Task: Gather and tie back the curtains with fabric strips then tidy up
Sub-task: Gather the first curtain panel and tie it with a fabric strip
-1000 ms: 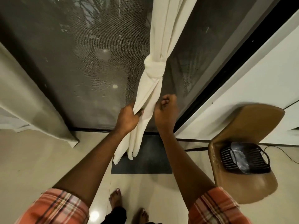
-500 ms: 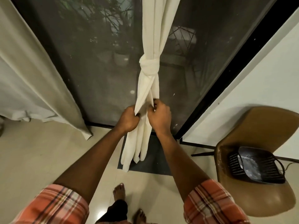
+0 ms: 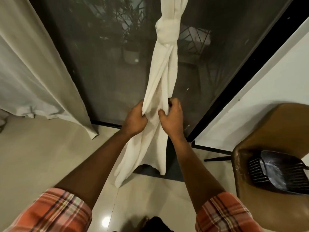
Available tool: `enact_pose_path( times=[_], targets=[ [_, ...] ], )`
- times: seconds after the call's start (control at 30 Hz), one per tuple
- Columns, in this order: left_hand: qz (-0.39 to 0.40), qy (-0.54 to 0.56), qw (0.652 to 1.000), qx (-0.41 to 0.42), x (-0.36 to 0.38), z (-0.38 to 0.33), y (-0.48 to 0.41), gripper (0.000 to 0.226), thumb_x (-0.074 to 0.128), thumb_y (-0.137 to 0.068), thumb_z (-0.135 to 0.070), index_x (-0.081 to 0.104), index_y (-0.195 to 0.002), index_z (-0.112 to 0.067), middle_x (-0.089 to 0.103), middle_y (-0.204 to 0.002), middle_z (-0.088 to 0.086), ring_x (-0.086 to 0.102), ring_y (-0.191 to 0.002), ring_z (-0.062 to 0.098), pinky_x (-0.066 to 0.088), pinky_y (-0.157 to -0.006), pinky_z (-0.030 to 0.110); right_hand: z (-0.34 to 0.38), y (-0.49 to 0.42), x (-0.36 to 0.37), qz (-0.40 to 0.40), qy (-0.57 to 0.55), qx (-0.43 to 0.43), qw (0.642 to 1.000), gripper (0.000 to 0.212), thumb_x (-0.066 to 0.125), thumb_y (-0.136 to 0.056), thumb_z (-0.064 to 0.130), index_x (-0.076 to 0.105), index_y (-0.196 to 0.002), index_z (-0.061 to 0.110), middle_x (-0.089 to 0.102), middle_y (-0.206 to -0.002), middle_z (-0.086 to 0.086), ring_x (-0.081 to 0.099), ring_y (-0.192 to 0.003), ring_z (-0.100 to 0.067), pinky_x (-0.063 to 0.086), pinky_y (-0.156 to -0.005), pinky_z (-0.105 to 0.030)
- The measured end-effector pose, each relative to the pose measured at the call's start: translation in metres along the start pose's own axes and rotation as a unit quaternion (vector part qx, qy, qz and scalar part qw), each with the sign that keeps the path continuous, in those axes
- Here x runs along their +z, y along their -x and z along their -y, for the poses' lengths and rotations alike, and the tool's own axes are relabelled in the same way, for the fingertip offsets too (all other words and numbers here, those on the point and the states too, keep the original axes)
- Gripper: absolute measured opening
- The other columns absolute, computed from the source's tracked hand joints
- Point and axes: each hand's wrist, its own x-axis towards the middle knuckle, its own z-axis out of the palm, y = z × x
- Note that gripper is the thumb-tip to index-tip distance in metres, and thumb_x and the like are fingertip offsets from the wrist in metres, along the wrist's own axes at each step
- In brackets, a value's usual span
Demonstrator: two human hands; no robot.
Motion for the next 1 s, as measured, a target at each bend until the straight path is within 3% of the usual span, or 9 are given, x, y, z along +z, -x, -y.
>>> enact_pose_path(
  times=[0.13, 0.27, 0.4, 0.47, 0.63, 0.83, 1.0],
  targets=[
    [-0.025, 0.011, 1.0, 0.009, 0.019, 0.038, -0.01, 0.05, 0.054, -0.09, -0.003, 0.042, -0.138, -0.012, 0.056, -0.128, 0.005, 0.053, -0.114, 0.016, 0.038, -0.09, 0.02, -0.037, 0.003, 0.035, 0.003, -0.017, 0.048, 0.999, 0.034, 0.055, -0.09, 0.015, 0.044, -0.123, 0.017, 0.062, -0.113, -0.003, 0.061, -0.102, -0.022, 0.053, -0.089, -0.039],
    [-0.068, -0.039, 0.997, -0.003, 0.034, 0.071, -0.018, 0.042, 0.061, -0.091, -0.016, 0.049, -0.131, -0.011, 0.061, -0.124, 0.01, 0.059, -0.112, 0.03, 0.048, -0.096, 0.037, -0.056, 0.002, 0.058, -0.02, 0.026, 0.036, 0.999, 0.036, 0.047, -0.093, 0.005, 0.053, -0.128, 0.01, 0.061, -0.123, -0.008, 0.057, -0.116, -0.028, 0.046, -0.101, -0.04],
    [-0.172, -0.113, 0.978, -0.018, 0.024, 0.093, -0.022, 0.03, 0.052, -0.092, -0.011, 0.056, -0.122, -0.011, 0.066, -0.11, 0.015, 0.059, -0.101, 0.037, 0.046, -0.081, 0.037, -0.06, 0.002, 0.062, -0.159, 0.081, 0.065, 0.982, 0.027, 0.046, -0.093, 0.001, 0.062, -0.115, 0.003, 0.067, -0.111, -0.016, 0.062, -0.104, -0.035, 0.05, -0.088, -0.037],
    [-0.158, -0.099, 0.982, 0.003, 0.021, 0.103, -0.024, 0.028, 0.05, -0.094, -0.011, 0.057, -0.12, -0.01, 0.066, -0.109, 0.015, 0.06, -0.1, 0.037, 0.045, -0.079, 0.034, -0.062, 0.004, 0.06, -0.201, 0.065, 0.057, 0.976, 0.027, 0.047, -0.092, 0.001, 0.064, -0.112, 0.004, 0.068, -0.107, -0.014, 0.064, -0.1, -0.033, 0.049, -0.083, -0.033],
    [-0.03, 0.033, 0.996, 0.078, 0.04, 0.116, -0.034, 0.034, 0.054, -0.088, -0.003, 0.061, -0.121, -0.009, 0.067, -0.112, 0.007, 0.062, -0.106, 0.026, 0.049, -0.087, 0.029, -0.084, 0.002, 0.101, -0.073, -0.072, 0.031, 0.994, 0.028, 0.046, -0.099, 0.023, 0.063, -0.116, 0.009, 0.067, -0.109, -0.004, 0.063, -0.103, -0.021, 0.05, -0.086, -0.029],
    [-0.131, -0.006, 0.988, 0.081, 0.08, 0.157, -0.032, 0.026, 0.061, -0.081, -0.016, 0.065, -0.107, -0.011, 0.07, -0.098, 0.011, 0.065, -0.091, 0.032, 0.055, -0.079, 0.044, -0.13, 0.015, 0.142, -0.125, -0.072, -0.053, 0.988, 0.017, 0.055, -0.09, 0.011, 0.066, -0.103, 0.013, 0.07, -0.095, 0.001, 0.065, -0.088, -0.012, 0.052, -0.075, -0.025],
    [-0.155, -0.028, 0.983, 0.091, 0.09, 0.192, -0.023, 0.021, 0.06, -0.077, -0.013, 0.068, -0.096, -0.01, 0.07, -0.09, 0.016, 0.066, -0.087, 0.037, 0.055, -0.075, 0.045, -0.155, 0.018, 0.165, -0.097, -0.044, -0.065, 0.992, 0.023, 0.057, -0.085, 0.008, 0.07, -0.104, 0.008, 0.072, -0.097, -0.008, 0.067, -0.092, -0.023, 0.051, -0.073, -0.027]
  ],
)
